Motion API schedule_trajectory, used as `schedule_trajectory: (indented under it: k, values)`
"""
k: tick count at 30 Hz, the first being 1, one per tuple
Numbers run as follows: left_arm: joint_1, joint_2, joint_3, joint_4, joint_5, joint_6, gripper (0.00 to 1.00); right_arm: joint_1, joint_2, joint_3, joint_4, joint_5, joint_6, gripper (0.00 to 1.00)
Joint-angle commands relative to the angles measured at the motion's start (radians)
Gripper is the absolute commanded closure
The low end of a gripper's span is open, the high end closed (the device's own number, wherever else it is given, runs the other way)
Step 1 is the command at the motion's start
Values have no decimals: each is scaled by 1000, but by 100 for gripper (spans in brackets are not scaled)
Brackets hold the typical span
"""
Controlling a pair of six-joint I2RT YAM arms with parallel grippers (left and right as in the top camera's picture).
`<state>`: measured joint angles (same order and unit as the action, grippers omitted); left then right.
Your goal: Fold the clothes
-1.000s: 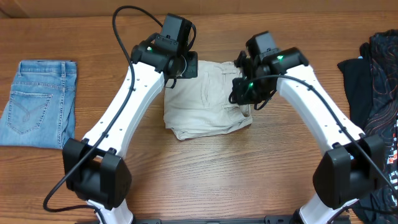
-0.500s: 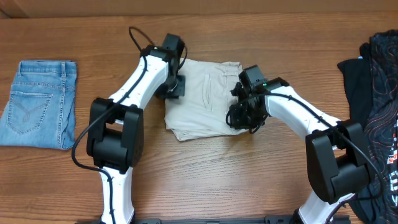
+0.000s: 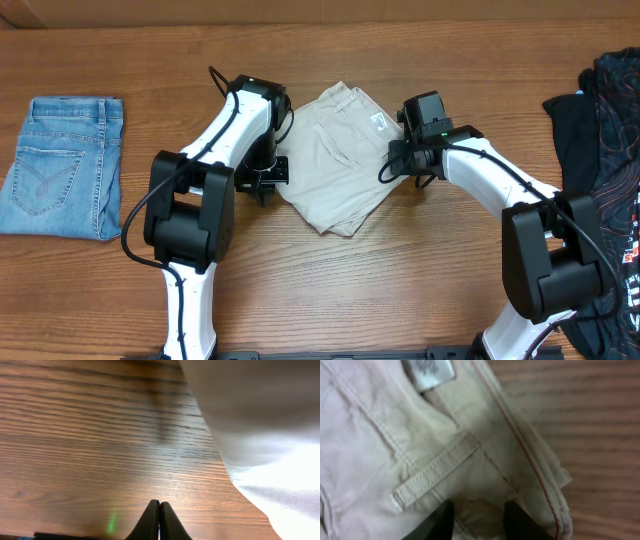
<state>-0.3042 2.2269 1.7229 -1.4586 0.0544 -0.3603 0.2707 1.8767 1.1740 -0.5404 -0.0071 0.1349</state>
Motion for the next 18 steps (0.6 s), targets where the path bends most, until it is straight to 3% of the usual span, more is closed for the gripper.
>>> schedule_trajectory:
  k: [1, 3, 4, 5, 6, 8, 11, 12, 18]
  values:
    - [-29, -126, -2, 36, 23, 12, 94, -14, 1, -8, 13, 93, -61, 61]
    - [-30, -212, -2, 125, -5, 29, 92, -14, 1, -8, 13, 93, -61, 61]
    - [-24, -249, -2, 176, -36, 29, 84, -14, 1, -8, 13, 93, -61, 61]
    - [-20, -272, -2, 215, -58, 29, 71, -14, 1, -8, 12, 93, -61, 61]
    - [-7, -307, -2, 293, -80, 46, 45, -14, 1, -8, 11, 92, -61, 60]
    - [18, -339, -2, 450, -55, 122, 30, -14, 1, -8, 5, 92, -61, 60]
    - [46, -315, -2, 598, 102, 344, 17, -14, 1, -8, 3, 92, -57, 60]
    - [51, -301, -2, 618, 125, 387, 16, -14, 1, -8, -2, 92, -57, 60]
    - [76, -163, 0, 702, 182, 509, 14, -14, 1, -8, -16, 92, -57, 60]
